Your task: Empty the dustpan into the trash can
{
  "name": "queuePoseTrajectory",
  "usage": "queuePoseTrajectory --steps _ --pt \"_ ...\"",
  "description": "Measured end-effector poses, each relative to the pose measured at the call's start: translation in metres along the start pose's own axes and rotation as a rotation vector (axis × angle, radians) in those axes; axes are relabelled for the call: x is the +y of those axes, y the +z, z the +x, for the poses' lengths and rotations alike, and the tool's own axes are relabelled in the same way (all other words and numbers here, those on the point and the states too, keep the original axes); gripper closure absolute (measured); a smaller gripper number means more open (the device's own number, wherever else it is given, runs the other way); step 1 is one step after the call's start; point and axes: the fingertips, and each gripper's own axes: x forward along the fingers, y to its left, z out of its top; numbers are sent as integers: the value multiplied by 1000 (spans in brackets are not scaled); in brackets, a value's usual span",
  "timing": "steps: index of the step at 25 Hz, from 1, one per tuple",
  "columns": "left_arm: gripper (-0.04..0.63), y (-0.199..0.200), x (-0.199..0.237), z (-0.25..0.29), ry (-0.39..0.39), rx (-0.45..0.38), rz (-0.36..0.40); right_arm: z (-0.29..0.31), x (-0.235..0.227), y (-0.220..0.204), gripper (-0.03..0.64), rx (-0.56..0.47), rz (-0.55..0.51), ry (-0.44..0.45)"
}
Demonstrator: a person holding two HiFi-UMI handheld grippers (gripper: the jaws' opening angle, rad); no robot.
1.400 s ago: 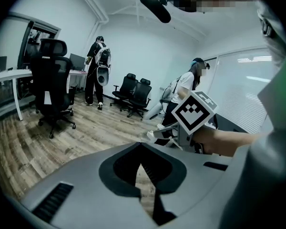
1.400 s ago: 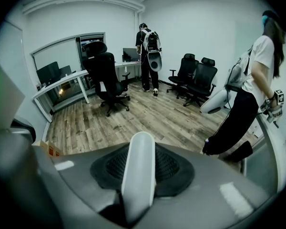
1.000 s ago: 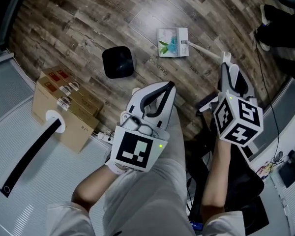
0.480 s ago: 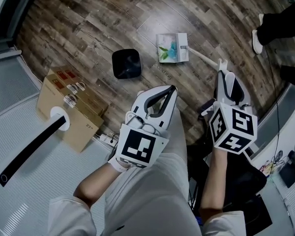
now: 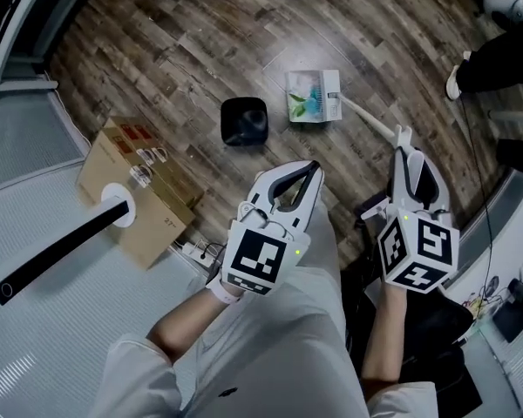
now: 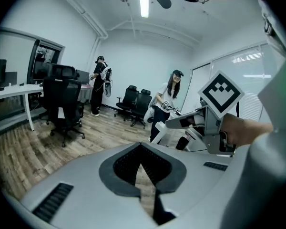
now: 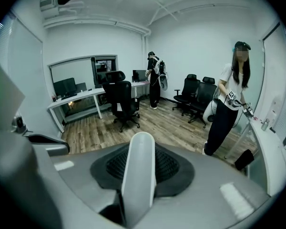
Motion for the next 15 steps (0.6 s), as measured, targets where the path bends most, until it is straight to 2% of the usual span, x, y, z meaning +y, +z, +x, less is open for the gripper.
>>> queuePoseTrajectory --steps 15 --pt "588 35 23 -52 115 -69 -26 -66 45 77 491 -94 -61 102"
